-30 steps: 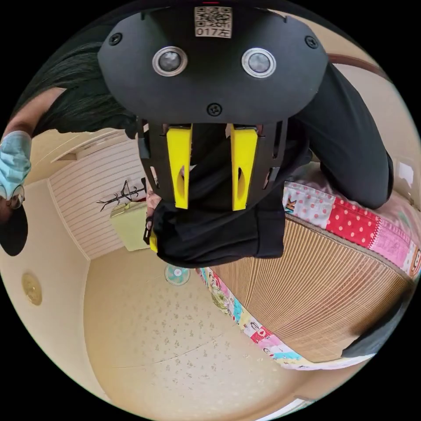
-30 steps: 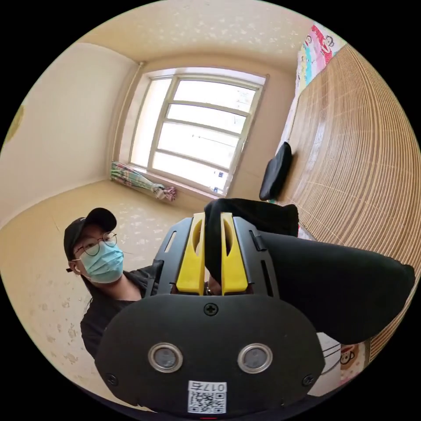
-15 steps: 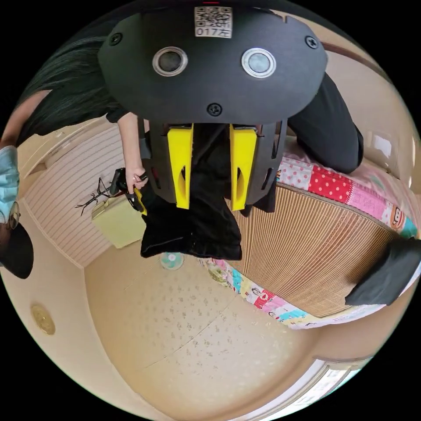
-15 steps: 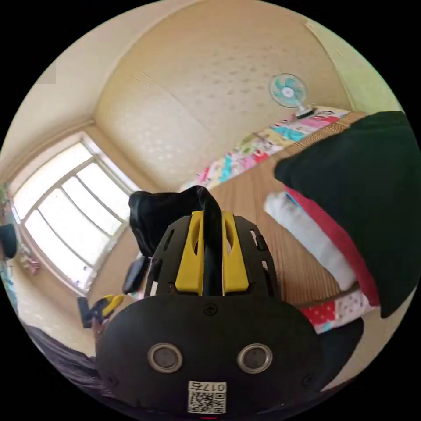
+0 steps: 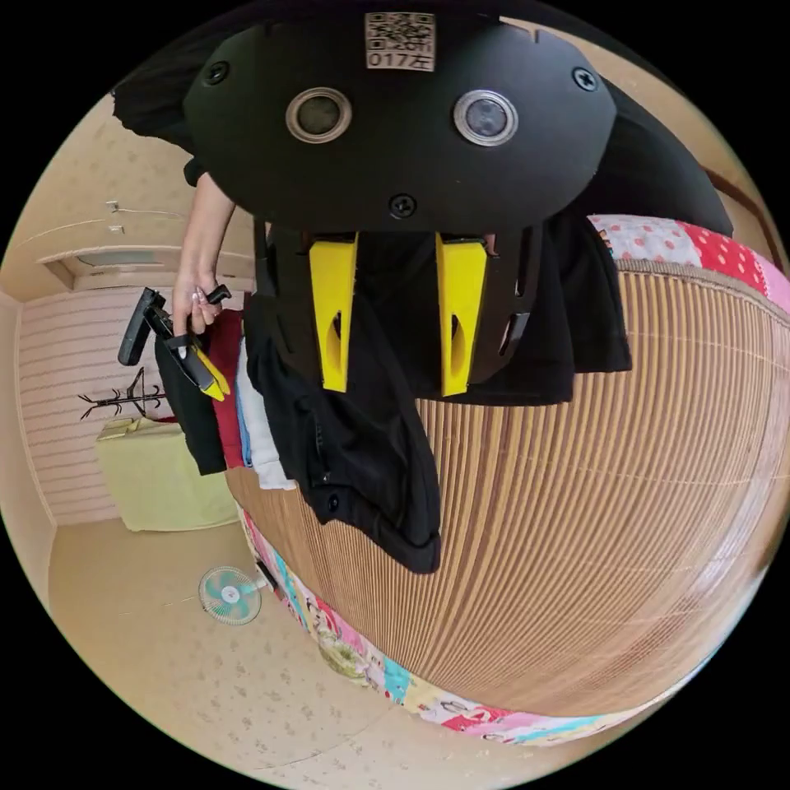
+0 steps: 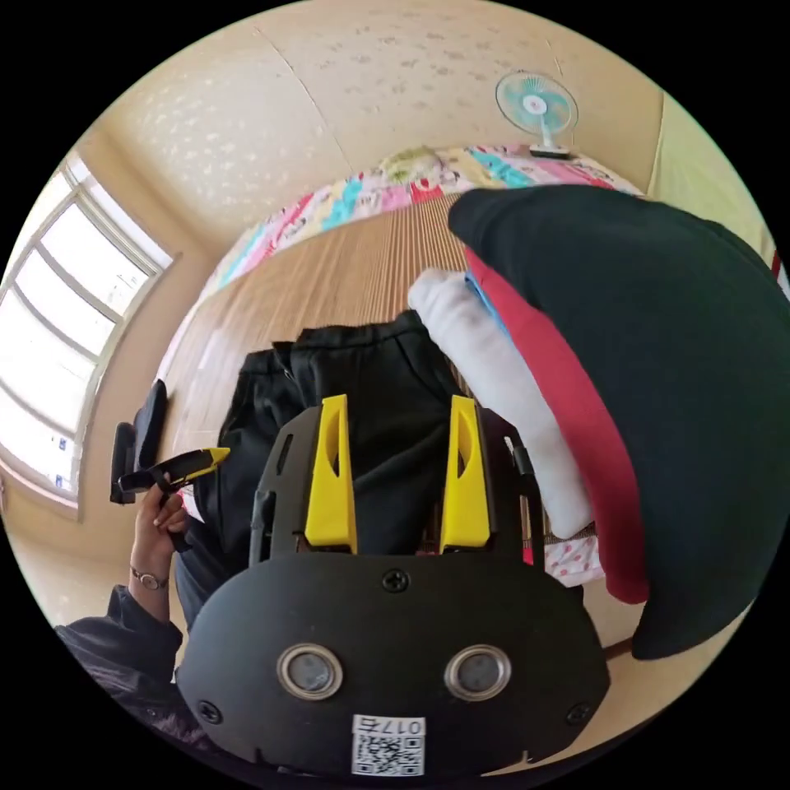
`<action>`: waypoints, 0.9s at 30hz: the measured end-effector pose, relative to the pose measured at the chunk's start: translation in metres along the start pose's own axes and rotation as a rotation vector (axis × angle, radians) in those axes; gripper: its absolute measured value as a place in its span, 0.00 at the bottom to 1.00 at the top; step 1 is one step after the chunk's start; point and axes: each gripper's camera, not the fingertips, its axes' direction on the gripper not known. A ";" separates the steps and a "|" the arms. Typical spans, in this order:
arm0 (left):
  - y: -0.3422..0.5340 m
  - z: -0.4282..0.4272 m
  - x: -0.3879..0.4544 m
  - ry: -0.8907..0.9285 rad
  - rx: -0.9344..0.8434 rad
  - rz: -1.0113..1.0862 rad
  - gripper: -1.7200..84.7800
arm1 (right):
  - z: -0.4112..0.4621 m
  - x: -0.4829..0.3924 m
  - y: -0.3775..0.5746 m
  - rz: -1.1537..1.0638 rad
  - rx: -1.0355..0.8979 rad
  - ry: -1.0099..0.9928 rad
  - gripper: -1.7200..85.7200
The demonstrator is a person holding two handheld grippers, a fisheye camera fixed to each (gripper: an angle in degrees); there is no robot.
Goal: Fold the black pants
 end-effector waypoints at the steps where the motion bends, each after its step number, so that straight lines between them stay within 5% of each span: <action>1: 0.007 0.005 0.006 -0.048 0.041 0.015 0.13 | 0.019 0.002 -0.002 0.003 -0.074 0.002 0.19; 7: 0.096 -0.029 0.002 0.037 0.222 0.137 0.05 | 0.031 -0.037 0.059 -0.135 -0.057 0.107 0.08; 11: 0.111 -0.077 -0.015 -0.076 0.373 0.111 0.03 | 0.040 -0.075 0.058 -0.204 0.039 0.230 0.06; 17: -0.048 -0.156 0.019 -0.116 0.327 0.205 0.03 | -0.035 -0.145 -0.084 -0.234 0.244 0.091 0.05; 21: -0.103 -0.272 0.109 -0.223 0.580 0.406 0.04 | -0.155 -0.197 -0.161 -0.246 0.540 0.085 0.06; 27: -0.248 -0.345 0.069 -0.042 0.530 0.256 0.13 | -0.186 -0.186 -0.225 -0.158 0.422 -0.007 0.15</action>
